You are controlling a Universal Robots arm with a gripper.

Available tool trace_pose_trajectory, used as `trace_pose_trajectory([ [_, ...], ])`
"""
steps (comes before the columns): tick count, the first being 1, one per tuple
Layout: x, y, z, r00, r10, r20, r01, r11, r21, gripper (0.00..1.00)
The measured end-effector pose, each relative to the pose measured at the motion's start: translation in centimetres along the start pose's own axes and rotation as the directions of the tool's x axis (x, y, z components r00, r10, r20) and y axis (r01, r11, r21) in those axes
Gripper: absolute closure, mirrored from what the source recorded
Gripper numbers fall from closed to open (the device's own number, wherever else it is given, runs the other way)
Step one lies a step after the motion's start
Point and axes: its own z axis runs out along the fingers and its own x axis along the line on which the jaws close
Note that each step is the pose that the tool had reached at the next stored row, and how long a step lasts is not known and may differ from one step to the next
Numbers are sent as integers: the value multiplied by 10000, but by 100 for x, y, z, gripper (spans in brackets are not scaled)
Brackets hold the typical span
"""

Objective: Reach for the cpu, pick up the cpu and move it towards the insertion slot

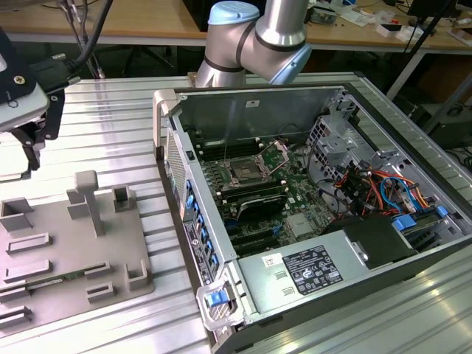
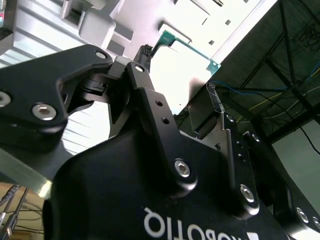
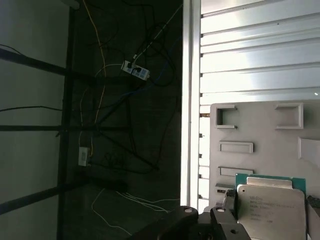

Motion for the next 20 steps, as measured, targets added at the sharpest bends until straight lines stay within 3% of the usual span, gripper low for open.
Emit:
trace_pose_trajectory([
  [2, -42, -1, -2, 10000, 1, -12, -1, 10000, -1, 45],
  [9, -53, -1, -23, 10000, 1, -13, -1, 10000, 0, 45],
  [15, -64, 0, -82, 10000, -1, -12, 1, 10000, -1, 45],
  [20, -151, -2, -86, 10000, 2, -45, -2, 10000, -1, 45],
])
